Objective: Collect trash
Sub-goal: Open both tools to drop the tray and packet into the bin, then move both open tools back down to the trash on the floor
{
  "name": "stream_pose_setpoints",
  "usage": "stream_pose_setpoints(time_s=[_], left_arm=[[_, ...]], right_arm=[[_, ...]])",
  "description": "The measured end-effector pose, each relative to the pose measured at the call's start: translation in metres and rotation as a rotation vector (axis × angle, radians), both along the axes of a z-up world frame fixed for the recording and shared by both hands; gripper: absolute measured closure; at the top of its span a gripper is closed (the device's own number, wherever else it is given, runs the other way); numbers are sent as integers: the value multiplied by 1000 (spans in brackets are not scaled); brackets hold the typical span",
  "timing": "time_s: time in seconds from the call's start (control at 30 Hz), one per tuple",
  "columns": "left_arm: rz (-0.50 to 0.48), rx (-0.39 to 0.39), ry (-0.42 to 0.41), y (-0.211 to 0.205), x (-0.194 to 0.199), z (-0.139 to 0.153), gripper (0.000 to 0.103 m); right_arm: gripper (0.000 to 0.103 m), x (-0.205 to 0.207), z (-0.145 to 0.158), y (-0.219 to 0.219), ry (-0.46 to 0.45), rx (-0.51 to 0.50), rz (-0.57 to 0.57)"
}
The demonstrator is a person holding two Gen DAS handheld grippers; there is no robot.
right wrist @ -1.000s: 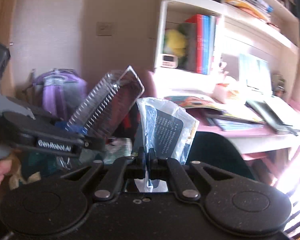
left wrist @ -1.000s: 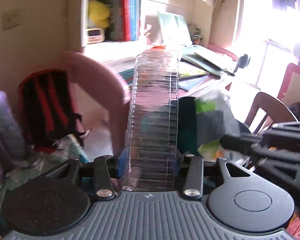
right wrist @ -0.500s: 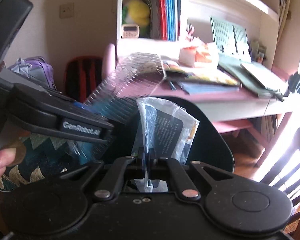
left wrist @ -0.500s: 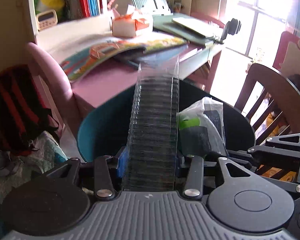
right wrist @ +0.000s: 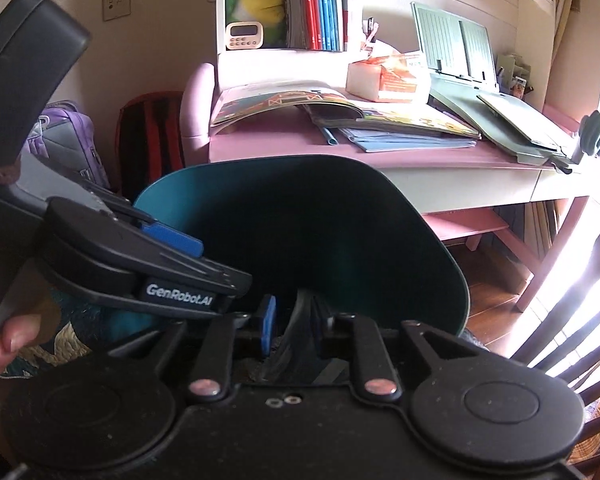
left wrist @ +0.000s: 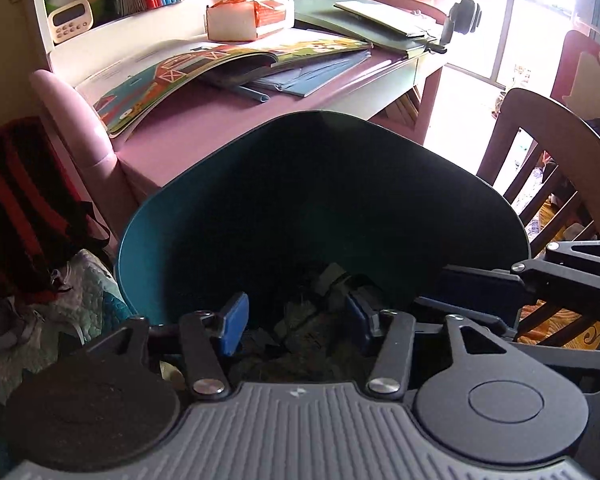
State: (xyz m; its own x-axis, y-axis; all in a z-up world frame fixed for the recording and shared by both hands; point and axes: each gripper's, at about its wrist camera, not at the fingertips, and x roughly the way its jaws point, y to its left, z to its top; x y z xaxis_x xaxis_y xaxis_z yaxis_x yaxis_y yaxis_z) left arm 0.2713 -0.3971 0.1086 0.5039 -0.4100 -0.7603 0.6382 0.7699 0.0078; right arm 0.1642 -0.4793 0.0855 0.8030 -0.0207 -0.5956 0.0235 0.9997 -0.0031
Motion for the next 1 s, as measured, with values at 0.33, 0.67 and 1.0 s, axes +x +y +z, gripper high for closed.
stream_pose_setpoints(time_s=[0.33, 0.67, 1.0], left_arm=[[6, -40, -56, 28, -23, 25, 40], [81, -83, -101, 90, -48, 48, 40], [217, -100, -116, 191, -68, 49, 32]], right_arm=[[71, -18, 14, 13, -36, 7, 23], [59, -45, 41, 53, -107, 6, 142], [56, -48, 46, 121, -130, 37, 317]])
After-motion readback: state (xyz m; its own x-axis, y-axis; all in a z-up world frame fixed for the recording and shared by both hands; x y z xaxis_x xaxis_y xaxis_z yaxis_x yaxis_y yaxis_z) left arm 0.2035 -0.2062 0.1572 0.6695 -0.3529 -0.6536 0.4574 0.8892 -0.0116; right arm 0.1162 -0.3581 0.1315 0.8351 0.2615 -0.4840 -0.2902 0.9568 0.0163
